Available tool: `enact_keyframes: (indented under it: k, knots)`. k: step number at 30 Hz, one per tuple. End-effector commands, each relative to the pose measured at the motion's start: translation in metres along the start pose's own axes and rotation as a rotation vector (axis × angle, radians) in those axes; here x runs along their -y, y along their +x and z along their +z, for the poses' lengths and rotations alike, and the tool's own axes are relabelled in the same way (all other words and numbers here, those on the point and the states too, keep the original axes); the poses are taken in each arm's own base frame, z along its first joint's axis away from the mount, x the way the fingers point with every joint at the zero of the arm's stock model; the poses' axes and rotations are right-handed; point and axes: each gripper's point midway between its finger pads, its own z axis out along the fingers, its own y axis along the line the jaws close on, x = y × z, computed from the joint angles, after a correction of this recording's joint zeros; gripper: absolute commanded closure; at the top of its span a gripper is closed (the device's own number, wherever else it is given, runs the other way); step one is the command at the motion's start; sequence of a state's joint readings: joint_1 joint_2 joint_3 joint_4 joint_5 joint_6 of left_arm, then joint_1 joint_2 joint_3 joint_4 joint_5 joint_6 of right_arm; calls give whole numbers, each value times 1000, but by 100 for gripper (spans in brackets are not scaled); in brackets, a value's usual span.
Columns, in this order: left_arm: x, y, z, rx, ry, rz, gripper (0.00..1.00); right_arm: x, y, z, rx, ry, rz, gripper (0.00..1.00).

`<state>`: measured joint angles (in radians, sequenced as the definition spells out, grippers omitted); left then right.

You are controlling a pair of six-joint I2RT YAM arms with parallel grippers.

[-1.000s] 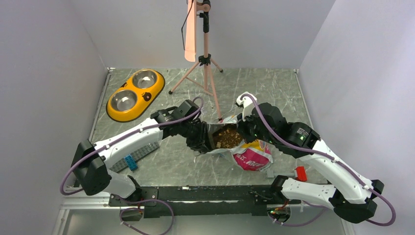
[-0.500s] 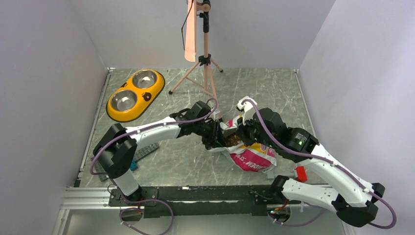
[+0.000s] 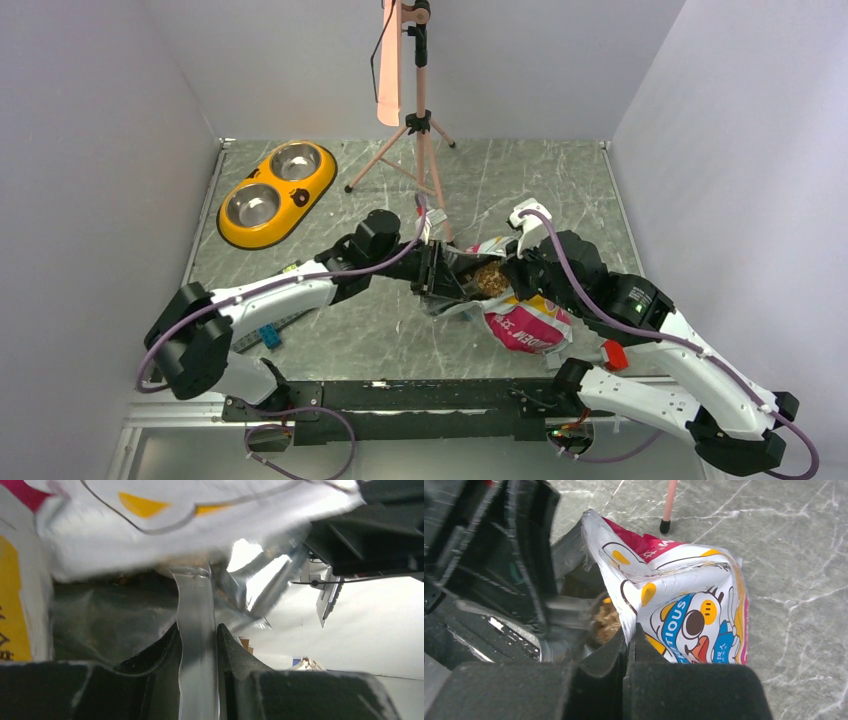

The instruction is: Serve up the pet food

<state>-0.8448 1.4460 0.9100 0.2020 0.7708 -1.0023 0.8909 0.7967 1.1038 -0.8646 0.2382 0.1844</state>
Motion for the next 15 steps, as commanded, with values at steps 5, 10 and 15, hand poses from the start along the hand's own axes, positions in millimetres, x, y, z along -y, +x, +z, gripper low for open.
enact_keyframes:
  k: [5,10,15]
  knots:
    - [46,12,-37,41,94,137,100,15,-34,-18,145,72,38,100]
    - [32,9,-47,81,13,52,100,20,-37,-20,154,102,57,100]
    - [13,4,-51,92,-110,-120,100,17,-36,-16,128,100,61,100]
